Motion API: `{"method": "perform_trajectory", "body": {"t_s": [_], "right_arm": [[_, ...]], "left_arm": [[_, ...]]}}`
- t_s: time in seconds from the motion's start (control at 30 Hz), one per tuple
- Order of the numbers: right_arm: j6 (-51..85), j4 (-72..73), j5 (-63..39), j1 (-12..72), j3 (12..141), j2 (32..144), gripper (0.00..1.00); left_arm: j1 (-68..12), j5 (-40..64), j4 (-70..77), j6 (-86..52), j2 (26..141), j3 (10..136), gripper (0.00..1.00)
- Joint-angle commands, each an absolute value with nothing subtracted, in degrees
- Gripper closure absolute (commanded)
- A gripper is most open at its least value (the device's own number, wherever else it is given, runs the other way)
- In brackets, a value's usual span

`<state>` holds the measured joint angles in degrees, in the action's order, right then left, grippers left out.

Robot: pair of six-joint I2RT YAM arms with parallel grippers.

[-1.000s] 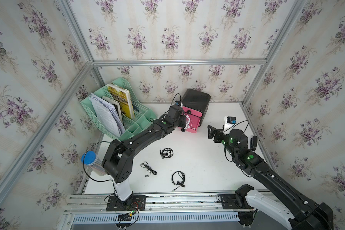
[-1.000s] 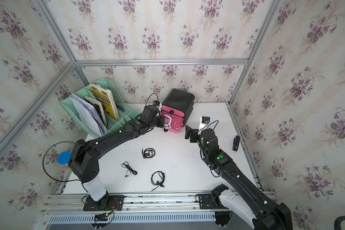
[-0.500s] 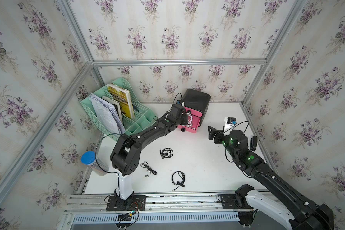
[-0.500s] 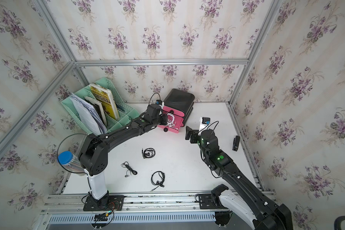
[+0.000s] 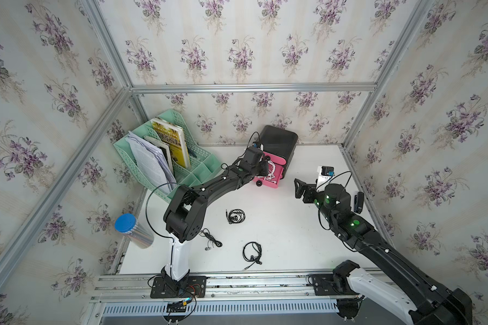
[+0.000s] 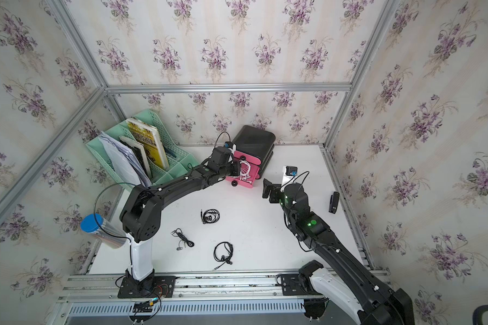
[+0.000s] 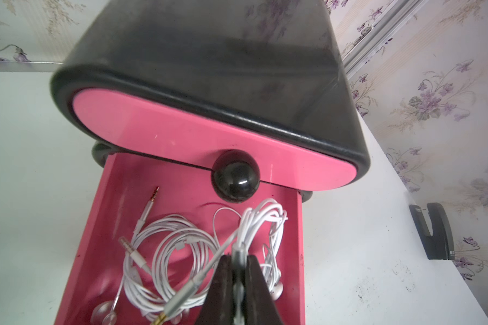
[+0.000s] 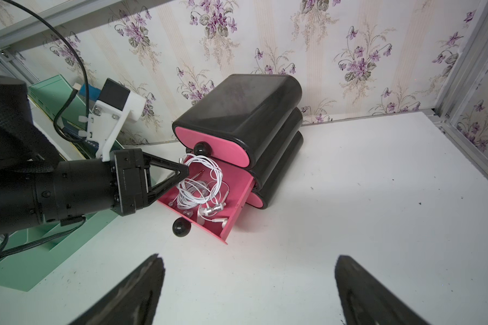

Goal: Place the wired earphones into the drawer by color
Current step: Place the wired earphones in the drawer, then close the drawer in the storage box.

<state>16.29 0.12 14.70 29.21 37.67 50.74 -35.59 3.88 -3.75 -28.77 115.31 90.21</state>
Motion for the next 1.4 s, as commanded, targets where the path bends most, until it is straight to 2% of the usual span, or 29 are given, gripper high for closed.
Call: {"method": "perform_trajectory", "body": {"t_s": [0.0,0.1,0.13,0.23,0.5,0.77,0.93,1.2,1.37], "right_arm": [[15.9,0.9,15.5,29.3,37.7,50.9,0.01],[15.8,1.0,15.5,29.2,37.8,51.1,0.01],[15.8,1.0,15.5,29.3,37.8,51.0,0.01],[15.8,1.1,15.5,29.3,37.8,51.2,0.01],[16.3,1.3,15.3,29.3,37.7,51.9,0.01],[17.7,1.6,14.7,29.3,38.3,54.1,0.00],[19.1,1.5,13.9,29.3,39.3,56.6,0.00],[20.7,2.0,13.6,29.3,40.5,59.5,0.00],[21.3,1.2,13.8,29.3,40.9,60.5,0.00]], "left_arm": [[-35.6,4.9,-3.1,-29.2,115.7,90.9,1.00],[-35.5,5.1,-3.5,-29.1,115.7,90.9,0.88],[-35.4,5.1,-3.8,-29.0,115.6,90.9,0.80],[-35.2,5.9,-4.3,-29.0,115.4,91.2,0.65],[-34.5,5.9,-6.0,-28.9,111.3,90.4,0.44],[-34.4,6.1,-6.2,-29.7,103.2,82.6,0.13],[-34.1,6.6,-4.5,-31.7,98.0,74.4,0.05],[-30.7,8.9,1.5,-39.6,94.2,61.8,0.00],[-27.7,13.0,7.6,-45.5,95.7,57.3,0.01]]}}
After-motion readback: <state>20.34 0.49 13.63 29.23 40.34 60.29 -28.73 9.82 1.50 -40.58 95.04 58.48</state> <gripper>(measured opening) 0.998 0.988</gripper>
